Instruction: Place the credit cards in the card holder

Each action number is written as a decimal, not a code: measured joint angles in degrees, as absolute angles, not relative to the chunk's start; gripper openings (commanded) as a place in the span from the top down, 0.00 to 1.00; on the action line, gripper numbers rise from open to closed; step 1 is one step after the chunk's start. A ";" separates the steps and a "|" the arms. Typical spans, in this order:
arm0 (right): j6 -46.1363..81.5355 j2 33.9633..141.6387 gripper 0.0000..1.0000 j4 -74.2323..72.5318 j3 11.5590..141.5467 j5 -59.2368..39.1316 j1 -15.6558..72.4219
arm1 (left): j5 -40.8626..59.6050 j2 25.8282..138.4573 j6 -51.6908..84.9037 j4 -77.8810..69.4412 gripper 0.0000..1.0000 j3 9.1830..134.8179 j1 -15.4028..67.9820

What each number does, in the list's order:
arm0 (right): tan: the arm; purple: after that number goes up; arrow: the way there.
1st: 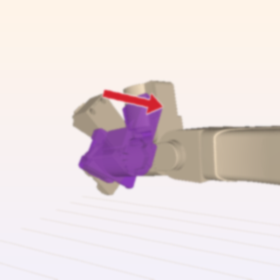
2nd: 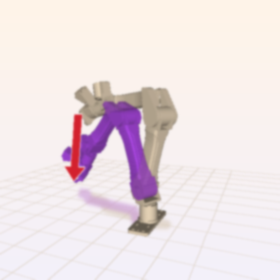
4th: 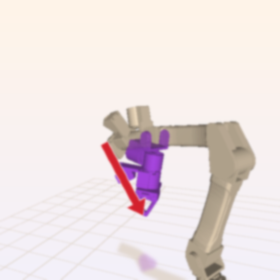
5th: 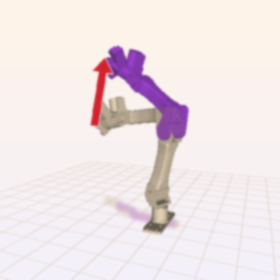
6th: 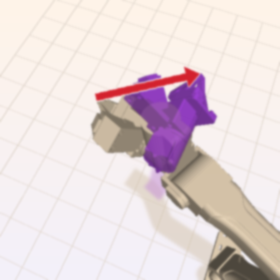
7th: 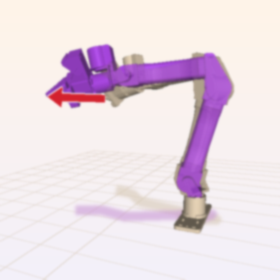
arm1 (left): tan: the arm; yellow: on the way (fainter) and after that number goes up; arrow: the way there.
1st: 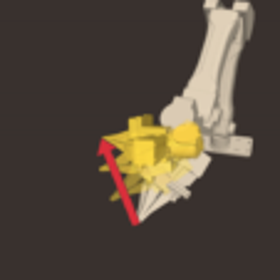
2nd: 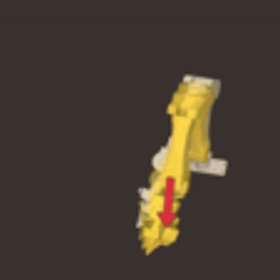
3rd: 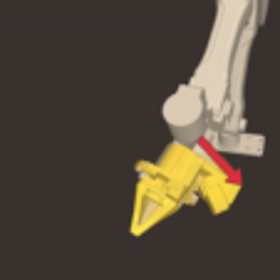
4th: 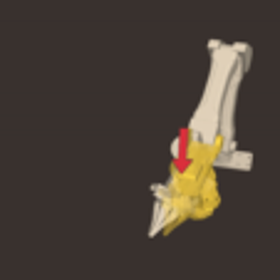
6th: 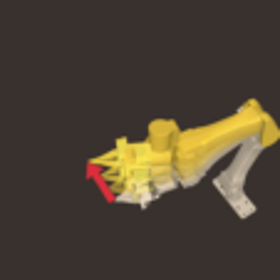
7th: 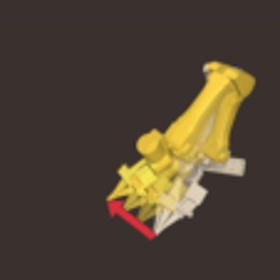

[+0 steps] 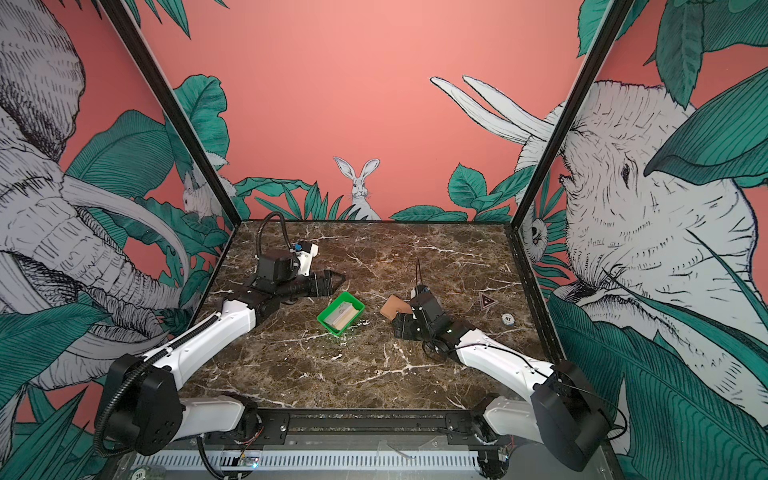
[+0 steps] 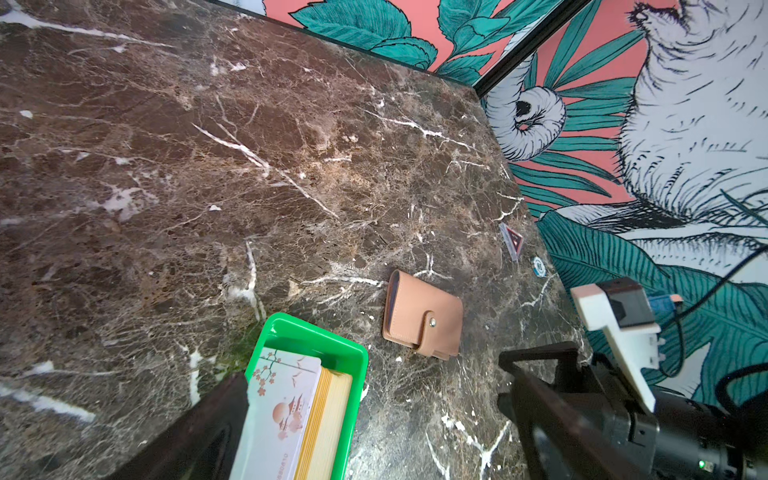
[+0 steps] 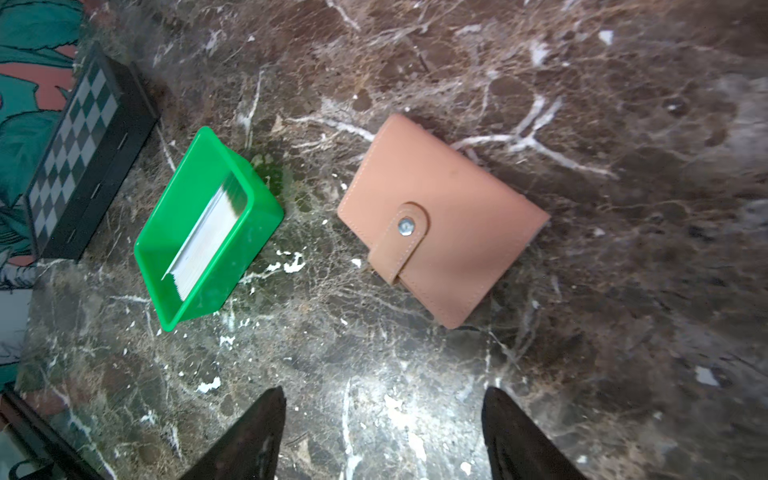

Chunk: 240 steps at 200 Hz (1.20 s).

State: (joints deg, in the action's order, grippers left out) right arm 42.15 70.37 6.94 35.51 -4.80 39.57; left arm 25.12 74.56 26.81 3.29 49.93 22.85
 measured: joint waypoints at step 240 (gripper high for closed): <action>48.40 87.00 0.53 -2.48 37.76 -8.16 38.46 | 29.74 74.41 28.69 -2.48 0.01 46.92 23.49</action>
State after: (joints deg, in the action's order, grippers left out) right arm 48.40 87.00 -2.48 37.76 -8.16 38.46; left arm 29.74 74.41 28.69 -2.48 46.92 23.49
